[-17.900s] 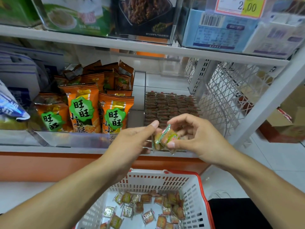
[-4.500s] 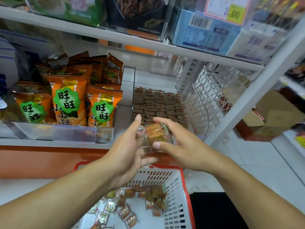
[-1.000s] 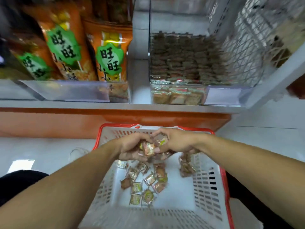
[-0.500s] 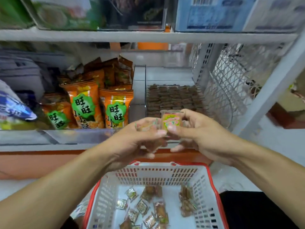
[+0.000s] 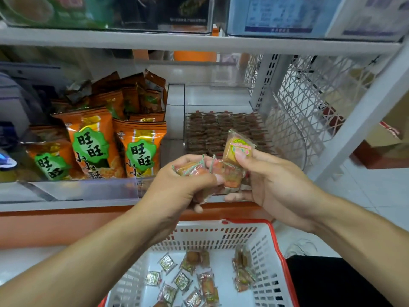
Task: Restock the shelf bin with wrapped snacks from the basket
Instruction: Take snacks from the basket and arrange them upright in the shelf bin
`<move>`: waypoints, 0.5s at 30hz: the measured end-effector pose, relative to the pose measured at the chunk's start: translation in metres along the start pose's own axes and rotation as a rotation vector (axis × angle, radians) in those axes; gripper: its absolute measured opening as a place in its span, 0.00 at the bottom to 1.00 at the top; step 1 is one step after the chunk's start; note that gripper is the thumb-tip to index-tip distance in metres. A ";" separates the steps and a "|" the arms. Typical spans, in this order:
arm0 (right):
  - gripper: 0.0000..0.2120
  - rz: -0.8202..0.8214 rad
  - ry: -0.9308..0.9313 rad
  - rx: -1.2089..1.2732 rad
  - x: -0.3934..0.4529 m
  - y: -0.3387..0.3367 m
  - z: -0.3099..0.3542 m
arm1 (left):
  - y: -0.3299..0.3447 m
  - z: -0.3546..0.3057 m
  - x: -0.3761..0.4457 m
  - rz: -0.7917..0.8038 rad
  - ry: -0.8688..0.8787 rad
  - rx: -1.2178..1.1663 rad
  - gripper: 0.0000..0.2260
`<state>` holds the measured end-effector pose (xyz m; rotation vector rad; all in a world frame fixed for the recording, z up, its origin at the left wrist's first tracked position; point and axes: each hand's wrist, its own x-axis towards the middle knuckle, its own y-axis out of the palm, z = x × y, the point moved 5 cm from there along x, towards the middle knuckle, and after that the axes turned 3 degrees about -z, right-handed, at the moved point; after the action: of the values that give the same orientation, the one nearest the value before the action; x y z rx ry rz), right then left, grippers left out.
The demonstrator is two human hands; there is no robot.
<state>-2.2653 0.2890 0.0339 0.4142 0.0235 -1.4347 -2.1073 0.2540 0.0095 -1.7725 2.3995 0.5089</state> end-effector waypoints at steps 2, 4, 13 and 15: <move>0.19 -0.012 -0.010 -0.003 -0.002 -0.002 0.004 | 0.003 0.001 -0.001 -0.008 -0.003 -0.015 0.20; 0.15 -0.101 -0.078 -0.049 -0.002 -0.010 0.014 | 0.004 0.001 -0.001 -0.017 -0.007 -0.025 0.21; 0.13 -0.329 -0.140 -1.606 0.008 -0.090 0.062 | 0.004 0.009 0.003 -0.070 -0.008 0.015 0.17; 0.16 -0.251 -0.068 -1.765 0.016 -0.090 0.056 | 0.006 0.010 0.004 -0.065 -0.008 0.018 0.16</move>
<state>-2.3622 0.2501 0.0585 -1.1142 1.2105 -1.1611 -2.1151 0.2546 0.0001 -1.8306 2.3246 0.4850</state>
